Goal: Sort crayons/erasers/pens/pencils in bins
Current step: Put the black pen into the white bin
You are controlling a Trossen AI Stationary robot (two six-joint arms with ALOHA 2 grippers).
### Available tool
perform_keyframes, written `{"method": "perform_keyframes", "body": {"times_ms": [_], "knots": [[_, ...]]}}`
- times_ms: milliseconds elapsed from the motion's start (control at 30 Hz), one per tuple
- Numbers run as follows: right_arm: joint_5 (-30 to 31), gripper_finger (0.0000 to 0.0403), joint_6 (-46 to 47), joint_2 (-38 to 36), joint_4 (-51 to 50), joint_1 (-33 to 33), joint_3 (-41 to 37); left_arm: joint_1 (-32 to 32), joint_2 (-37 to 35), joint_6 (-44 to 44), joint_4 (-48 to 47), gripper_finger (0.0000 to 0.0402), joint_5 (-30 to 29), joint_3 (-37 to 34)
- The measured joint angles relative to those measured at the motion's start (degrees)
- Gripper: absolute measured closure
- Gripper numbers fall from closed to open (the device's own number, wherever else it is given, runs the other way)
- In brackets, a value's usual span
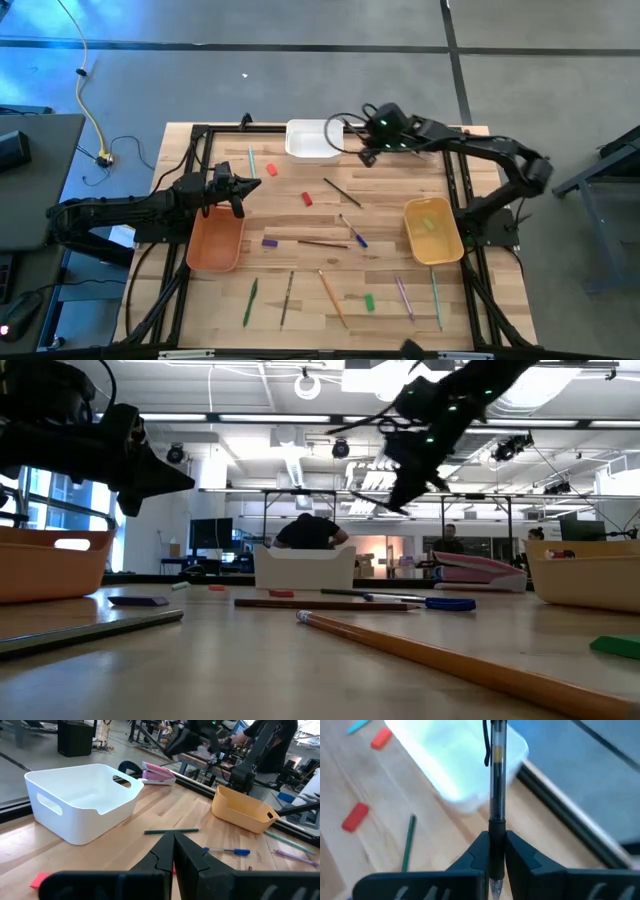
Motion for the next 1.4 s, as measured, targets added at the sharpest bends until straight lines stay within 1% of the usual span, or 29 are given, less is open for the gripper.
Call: {"method": "perform_keyframes", "body": {"times_ms": [100, 233, 333, 500, 667, 867, 1167, 1267, 1400], "knots": [[-0.34, 0.0380, -3.44, 7.23, -0.15, 0.59, 7.16, 0.00, 0.00, 0.02, 0.00, 0.0401, 0.00, 0.00], [-3.92, 0.0380, -7.68, 16.94, -1.71, 0.84, 17.26, 0.00, 0.00, 0.00, 0.02, 0.0401, 0.00, 0.00], [-5.82, 0.0380, -10.07, 23.85, -5.20, 1.21, 25.19, 0.00, 0.00, 0.00, 0.02, 0.0401, 0.00, 0.00], [-6.08, 0.0380, -12.59, 33.73, -12.04, 1.49, 36.64, 0.00, 0.00, 0.02, 0.04, 0.0401, 0.00, 0.00], [-6.08, 0.0380, -13.01, 41.52, -17.24, 1.47, 44.65, 0.00, 0.00, 0.02, 0.04, 0.0401, 0.00, 0.00], [-6.05, 0.0380, -12.73, 46.80, -19.82, 1.45, 49.68, 0.00, 0.00, 0.01, 0.04, 0.0401, 0.00, 0.00], [-5.79, 0.0378, -10.90, 49.61, -20.17, 1.32, 50.21, 0.00, 0.00, 0.02, 0.05, 0.0401, -0.02, 0.00], [-5.77, 0.0370, -10.36, 49.68, -20.09, 1.32, 50.22, -0.02, 0.00, 0.01, 0.04, 0.0401, -0.01, 0.00], [-5.75, 0.0348, -10.21, 49.68, -19.96, 1.30, 50.23, 0.00, 0.00, 0.00, 0.04, 0.0401, -0.02, 0.00]]}}
